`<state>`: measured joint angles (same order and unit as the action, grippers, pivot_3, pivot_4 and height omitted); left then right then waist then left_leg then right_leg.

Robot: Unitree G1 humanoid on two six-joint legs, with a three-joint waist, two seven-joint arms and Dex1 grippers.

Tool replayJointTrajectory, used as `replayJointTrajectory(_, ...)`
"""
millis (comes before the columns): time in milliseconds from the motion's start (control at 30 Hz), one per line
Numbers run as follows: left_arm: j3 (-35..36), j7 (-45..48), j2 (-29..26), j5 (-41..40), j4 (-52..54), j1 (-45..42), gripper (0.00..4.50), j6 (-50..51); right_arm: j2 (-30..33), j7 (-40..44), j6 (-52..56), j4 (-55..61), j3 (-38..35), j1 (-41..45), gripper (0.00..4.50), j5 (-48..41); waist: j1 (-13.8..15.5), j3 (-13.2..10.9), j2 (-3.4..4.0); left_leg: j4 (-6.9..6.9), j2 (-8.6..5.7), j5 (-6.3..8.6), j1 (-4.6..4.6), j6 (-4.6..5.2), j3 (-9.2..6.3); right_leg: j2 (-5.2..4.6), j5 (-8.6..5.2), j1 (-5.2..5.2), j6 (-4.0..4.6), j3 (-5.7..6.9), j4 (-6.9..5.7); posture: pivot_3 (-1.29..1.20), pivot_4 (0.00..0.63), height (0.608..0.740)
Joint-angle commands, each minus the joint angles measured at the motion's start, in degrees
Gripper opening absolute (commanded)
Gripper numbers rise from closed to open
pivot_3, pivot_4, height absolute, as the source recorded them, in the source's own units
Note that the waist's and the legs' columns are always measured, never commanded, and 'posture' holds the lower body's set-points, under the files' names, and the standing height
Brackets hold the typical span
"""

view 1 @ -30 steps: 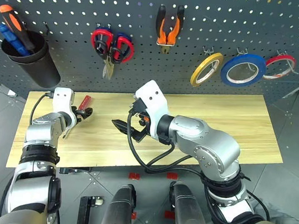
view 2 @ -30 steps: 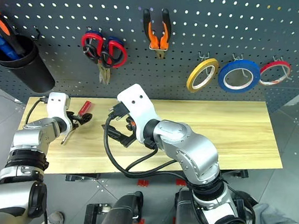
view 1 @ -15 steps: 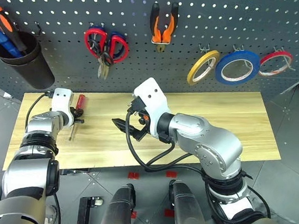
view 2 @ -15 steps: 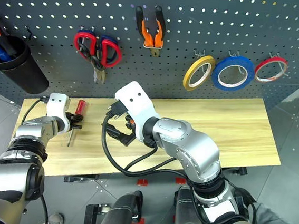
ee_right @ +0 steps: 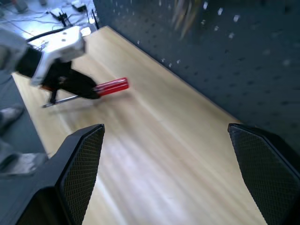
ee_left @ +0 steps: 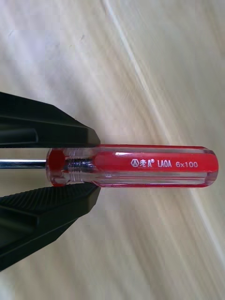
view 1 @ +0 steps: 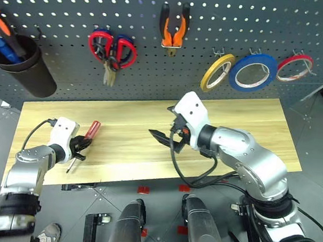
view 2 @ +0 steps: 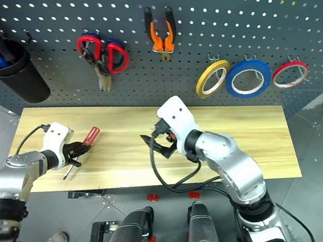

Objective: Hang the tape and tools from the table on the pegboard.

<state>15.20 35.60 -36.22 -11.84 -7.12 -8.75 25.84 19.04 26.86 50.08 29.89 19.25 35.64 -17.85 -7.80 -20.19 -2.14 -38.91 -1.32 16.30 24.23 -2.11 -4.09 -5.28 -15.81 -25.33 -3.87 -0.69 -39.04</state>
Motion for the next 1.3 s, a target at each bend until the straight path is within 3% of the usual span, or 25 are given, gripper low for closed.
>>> replayJointTrajectory(33, 3.3, -2.9, 1.4, -0.8, 12.8, 4.6, 0.75, -4.4, -0.1, 4.6, -7.6, 3.3, -2.7, -1.4, 4.5, -2.5, 0.1, 0.4, -0.06, 0.0, 0.0, 0.0, 0.0, 0.0, 0.0, 0.0, 0.01, 0.01, 0.0, 0.01, 0.0, -0.2, 0.256, 0.74)
replayJointTrajectory(267, 7.7, -8.7, 5.0, -3.3, 24.6, 6.5, 0.75, -7.7, 0.0, 12.6, -9.6, 4.3, -8.7, -1.3, 4.5, -13.0, 0.2, 2.5, -0.29, 0.05, -0.04, 0.0, 0.04, 0.0, 0.02, 0.1, 0.02, 0.02, -0.02, 0.06, 0.07, -0.17, 0.197, 0.74)
replayJointTrajectory(533, 15.2, -13.3, 4.5, -11.9, 30.6, -3.4, 0.75, -6.1, 1.2, 15.4, -15.5, -1.8, -9.3, 2.0, 4.5, -11.2, 0.5, 5.3, -0.37, 0.02, -0.11, 0.0, 0.04, -0.01, 0.02, 0.18, 0.02, 0.06, -0.02, 0.07, 0.07, -0.14, 0.148, 0.74)
replayJointTrajectory(733, 17.6, -15.1, 1.2, -15.6, 26.7, -13.6, 0.75, -5.8, 1.0, 15.4, -19.8, -6.1, -9.5, 4.3, 4.5, -9.1, 0.3, 7.2, -0.33, 0.06, -0.14, 0.0, 0.03, -0.01, 0.01, 0.21, 0.02, 0.07, -0.02, 0.07, 0.09, -0.14, 0.129, 0.74)
replayJointTrajectory(967, 15.4, -13.7, -3.1, -10.9, 9.8, -25.4, 0.75, -16.3, -0.1, 16.2, -23.2, -9.6, -8.3, 7.1, 4.5, -7.3, -0.6, 8.6, -0.3, 0.05, -0.17, -0.01, 0.01, -0.02, -0.04, 0.24, 0.02, 0.08, -0.02, 0.07, 0.08, -0.15, 0.119, 0.74)
replayJointTrajectory(1100, 15.3, -14.3, -2.5, -9.3, 5.1, -26.4, 0.75, -20.7, -0.8, 16.8, -24.9, -11.3, -7.5, 8.6, 4.5, -6.0, -1.4, 9.0, -0.32, 0.07, -0.2, -0.01, -0.01, -0.02, -0.13, 0.24, 0.02, 0.09, -0.02, 0.1, 0.07, -0.17, 0.119, 0.74)
replayJointTrajectory(1300, 16.7, -16.1, -2.0, -8.9, 6.5, -22.3, 0.75, -22.3, -1.7, 17.4, -25.7, -12.2, -7.1, 9.0, 4.5, -5.3, -2.8, 9.2, -0.32, 0.03, -0.22, -0.01, 0.0, -0.02, -0.18, 0.21, 0.02, 0.08, -0.02, 0.07, 0.01, -0.17, 0.117, 0.74)
